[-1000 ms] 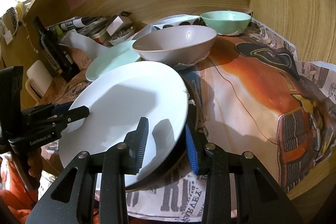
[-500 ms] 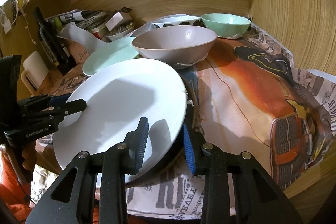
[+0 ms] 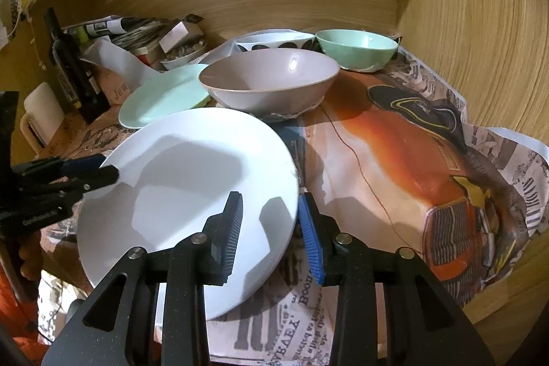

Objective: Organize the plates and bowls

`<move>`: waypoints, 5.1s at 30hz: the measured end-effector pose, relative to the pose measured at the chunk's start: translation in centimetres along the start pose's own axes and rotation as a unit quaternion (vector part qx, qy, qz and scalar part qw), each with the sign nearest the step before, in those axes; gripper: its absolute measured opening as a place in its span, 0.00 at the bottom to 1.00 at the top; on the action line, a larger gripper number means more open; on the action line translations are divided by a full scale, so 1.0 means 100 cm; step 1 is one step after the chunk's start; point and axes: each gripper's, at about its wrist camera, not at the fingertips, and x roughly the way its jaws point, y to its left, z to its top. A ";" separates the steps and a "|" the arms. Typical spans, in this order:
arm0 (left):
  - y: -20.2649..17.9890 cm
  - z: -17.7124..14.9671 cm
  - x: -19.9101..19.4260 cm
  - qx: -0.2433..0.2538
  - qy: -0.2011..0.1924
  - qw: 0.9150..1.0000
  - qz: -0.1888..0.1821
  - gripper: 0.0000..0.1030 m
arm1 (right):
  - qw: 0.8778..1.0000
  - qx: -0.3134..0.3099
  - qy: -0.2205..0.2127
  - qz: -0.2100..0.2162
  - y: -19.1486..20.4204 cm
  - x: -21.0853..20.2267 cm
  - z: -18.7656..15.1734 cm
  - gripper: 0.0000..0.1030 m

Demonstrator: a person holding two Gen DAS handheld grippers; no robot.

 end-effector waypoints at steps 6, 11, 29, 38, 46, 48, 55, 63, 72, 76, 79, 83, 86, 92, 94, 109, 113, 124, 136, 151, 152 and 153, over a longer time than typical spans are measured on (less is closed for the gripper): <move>0.011 0.010 -0.023 -0.007 -0.037 0.999 0.013 0.39 | 0.999 -0.010 -0.028 0.015 0.010 -0.010 0.015 0.31; 0.022 0.021 -0.043 -0.012 -0.080 0.996 0.038 0.54 | 0.998 -0.028 -0.051 0.033 0.022 -0.016 0.033 0.43; 0.089 0.070 -0.062 -0.048 -0.135 0.983 0.118 0.94 | 0.988 -0.073 -0.093 0.102 0.059 0.001 0.118 0.71; 0.123 0.090 -0.021 -0.070 -0.093 0.987 0.110 0.94 | 0.988 -0.118 -0.029 0.098 0.076 0.052 0.147 0.71; 0.146 0.093 0.017 -0.092 -0.044 0.991 0.082 0.94 | 0.982 -0.157 0.036 0.094 0.092 0.107 0.162 0.71; 0.149 0.093 0.024 -0.095 -0.034 0.992 0.075 0.94 | 0.980 -0.164 0.057 0.097 0.095 0.121 0.164 0.70; 0.155 0.092 0.046 -0.099 0.002 0.993 0.063 0.83 | 0.971 -0.182 0.118 0.098 0.105 0.163 0.170 0.61; 0.157 0.084 0.065 -0.100 0.029 0.994 0.045 0.66 | 0.961 -0.194 0.180 0.077 0.107 0.200 0.173 0.46; 0.154 0.078 0.072 -0.099 0.051 0.994 0.019 0.43 | 0.960 -0.158 0.217 0.076 0.095 0.226 0.189 0.39; 0.153 0.077 0.074 -0.100 0.059 0.993 0.012 0.38 | 0.957 -0.170 0.224 0.067 0.097 0.232 0.189 0.38; 0.153 0.076 0.074 -0.103 0.066 0.993 0.005 0.36 | 0.951 -0.185 0.237 0.067 0.105 0.239 0.189 0.34; 0.153 0.076 0.077 -0.101 0.073 0.992 -0.001 0.32 | 0.950 -0.193 0.240 0.059 0.107 0.240 0.189 0.31; 0.153 0.076 0.078 -0.101 0.075 0.992 0.000 0.31 | 0.950 -0.191 0.239 0.066 0.110 0.234 0.190 0.29; 0.164 0.071 0.071 -0.110 0.073 0.991 0.014 0.31 | 0.945 -0.202 0.246 0.077 0.123 0.218 0.174 0.29; 0.167 0.070 0.069 -0.111 0.072 0.991 0.022 0.31 | 0.944 -0.209 0.245 0.080 0.130 0.211 0.168 0.29; 0.176 0.051 0.051 -0.091 0.077 0.991 0.055 0.31 | 0.945 -0.241 0.213 0.058 0.155 0.172 0.114 0.32; 0.174 0.049 0.050 -0.088 0.078 0.992 0.047 0.31 | 0.944 -0.249 0.212 0.046 0.168 0.178 0.106 0.34; 0.166 0.044 0.048 -0.082 0.076 0.993 0.034 0.31 | 0.945 -0.227 0.229 0.062 0.173 0.201 0.126 0.39; 0.178 0.040 0.023 -0.118 0.049 0.991 0.040 0.31 | 0.957 -0.190 0.193 0.099 0.159 0.166 0.132 0.21; 0.168 0.040 -0.005 -0.106 0.006 0.992 0.062 0.31 | 0.968 -0.169 0.135 0.123 0.146 0.113 0.125 0.20; 0.166 0.040 -0.007 -0.104 0.003 0.993 0.063 0.31 | 0.969 -0.169 0.131 0.123 0.144 0.107 0.129 0.20; 0.164 0.041 -0.009 -0.102 0.000 0.993 0.064 0.31 | 0.970 -0.169 0.125 0.123 0.143 0.102 0.130 0.20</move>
